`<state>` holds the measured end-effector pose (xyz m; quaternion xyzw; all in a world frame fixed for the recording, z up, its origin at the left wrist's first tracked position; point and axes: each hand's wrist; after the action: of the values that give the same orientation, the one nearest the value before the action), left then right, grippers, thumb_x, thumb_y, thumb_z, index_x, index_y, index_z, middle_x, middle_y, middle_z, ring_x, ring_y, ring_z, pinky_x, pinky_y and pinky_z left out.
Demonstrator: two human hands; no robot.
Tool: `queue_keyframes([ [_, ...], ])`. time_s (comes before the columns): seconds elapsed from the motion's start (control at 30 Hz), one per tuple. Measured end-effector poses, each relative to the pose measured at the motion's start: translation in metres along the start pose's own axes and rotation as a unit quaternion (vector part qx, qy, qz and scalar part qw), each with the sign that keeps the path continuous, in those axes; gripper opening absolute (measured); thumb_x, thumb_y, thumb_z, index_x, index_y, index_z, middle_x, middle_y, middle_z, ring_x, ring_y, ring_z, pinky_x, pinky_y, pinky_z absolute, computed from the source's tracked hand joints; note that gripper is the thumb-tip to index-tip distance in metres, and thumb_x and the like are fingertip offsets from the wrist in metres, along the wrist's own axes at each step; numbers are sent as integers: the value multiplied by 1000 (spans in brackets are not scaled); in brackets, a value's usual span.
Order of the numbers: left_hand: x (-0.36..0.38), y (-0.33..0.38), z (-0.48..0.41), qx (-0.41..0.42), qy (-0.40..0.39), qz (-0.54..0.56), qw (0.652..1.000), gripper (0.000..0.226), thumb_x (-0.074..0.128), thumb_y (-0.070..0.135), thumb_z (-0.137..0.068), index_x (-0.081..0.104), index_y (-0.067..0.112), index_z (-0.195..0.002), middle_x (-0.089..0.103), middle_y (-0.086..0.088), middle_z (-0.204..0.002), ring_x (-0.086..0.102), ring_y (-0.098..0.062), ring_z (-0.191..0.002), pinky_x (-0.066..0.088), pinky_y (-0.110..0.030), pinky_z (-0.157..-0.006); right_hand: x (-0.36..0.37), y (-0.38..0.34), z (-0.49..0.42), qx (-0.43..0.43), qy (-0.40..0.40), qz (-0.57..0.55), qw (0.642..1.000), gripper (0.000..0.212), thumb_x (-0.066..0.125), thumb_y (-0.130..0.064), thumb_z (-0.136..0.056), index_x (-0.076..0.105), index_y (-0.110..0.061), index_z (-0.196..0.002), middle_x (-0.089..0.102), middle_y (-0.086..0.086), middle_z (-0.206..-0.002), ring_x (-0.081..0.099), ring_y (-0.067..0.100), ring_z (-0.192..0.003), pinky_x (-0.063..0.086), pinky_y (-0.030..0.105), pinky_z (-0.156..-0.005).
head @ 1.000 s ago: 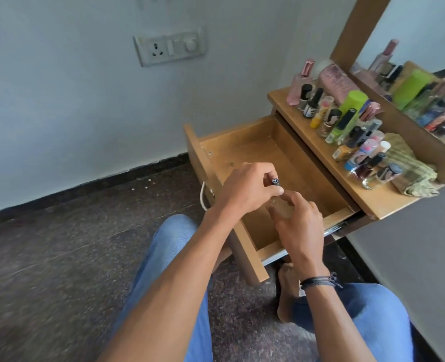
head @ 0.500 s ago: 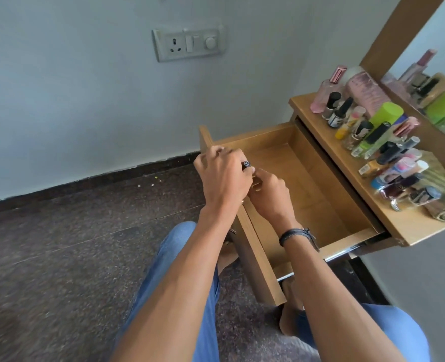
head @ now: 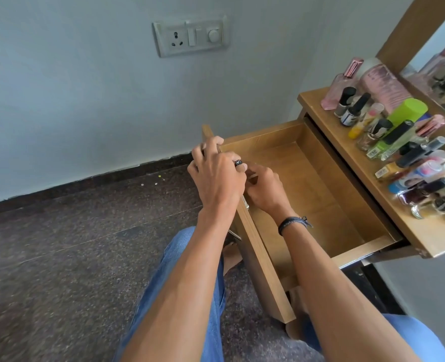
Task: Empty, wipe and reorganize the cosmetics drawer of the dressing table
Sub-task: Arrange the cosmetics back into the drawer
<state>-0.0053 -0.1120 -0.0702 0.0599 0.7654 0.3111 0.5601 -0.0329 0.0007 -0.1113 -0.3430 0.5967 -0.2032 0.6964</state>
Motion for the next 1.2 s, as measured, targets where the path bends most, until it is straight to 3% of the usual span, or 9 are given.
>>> queue_keyframes([
  [0.1, 2, 0, 0, -9, -11, 4, 1000, 17, 76, 32, -86, 78, 32, -103, 43, 12, -146, 34, -23, -133, 35, -42, -100, -1, 2, -7, 2, -6, -1, 1000, 40, 63, -9, -88, 69, -28, -123, 69, -10, -98, 60, 13, -91, 41, 28, -77],
  [0.3, 9, -1, -4, -16, -19, 47, 999, 52, 72, 23, -89, 57, 21, -139, 35, 12, -153, 36, -25, -130, 44, -43, -96, 10, 3, -17, 33, 59, -9, 998, 29, 68, -20, -92, 68, -19, -121, 74, 4, -108, 66, 26, -101, 51, 34, -81],
  [0.57, 24, -6, 0, -36, 44, 220, 974, 58, 55, -1, -92, 48, 15, -147, 40, 15, -150, 29, -7, -124, 30, -4, -94, 25, -1, -32, 48, 105, -28, 993, 11, 71, -22, -90, 65, -17, -97, 72, -1, -92, 66, 26, -86, 55, 43, -76],
  [0.8, 26, -6, 0, -35, 49, 231, 971, 59, 51, -6, -91, 48, 16, -146, 41, 16, -150, 31, -9, -127, 35, -12, -95, 31, -2, -38, 41, 118, -21, 992, 13, 69, -20, -91, 64, -13, -100, 73, 6, -95, 67, 31, -86, 55, 42, -72],
  [0.9, 25, -5, 0, -34, 47, 223, 973, 60, 51, -7, -91, 48, 16, -147, 40, 16, -150, 28, -5, -123, 33, -9, -94, 31, -1, -38, 41, 119, -23, 992, 13, 69, -18, -91, 65, -13, -102, 73, 5, -95, 67, 29, -86, 56, 44, -74],
  [1.0, 24, -2, 0, -31, 48, 215, 975, 61, 48, -7, -90, 48, 16, -146, 40, 15, -151, 30, -12, -127, 28, -10, -98, 26, -4, -37, 57, 100, -21, 993, 20, 68, -18, -91, 69, -15, -110, 74, 5, -99, 68, 28, -91, 55, 39, -77],
  [1.2, 26, -5, -2, -14, 46, 176, 983, 61, 49, -5, -85, 51, 11, -143, 42, 5, -151, 36, -29, -129, 31, -33, -113, -6, -11, -13, 87, 80, 1, 993, 39, 57, -7, -88, 69, -23, -122, 76, 7, -110, 65, 33, -109, 50, 36, -91],
])
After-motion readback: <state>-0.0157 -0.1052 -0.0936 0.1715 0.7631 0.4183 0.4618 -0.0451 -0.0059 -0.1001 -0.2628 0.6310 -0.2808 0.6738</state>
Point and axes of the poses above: each hand's wrist, its own z-axis away from the middle knuckle, its own x-axis out of the palm, y = z × x
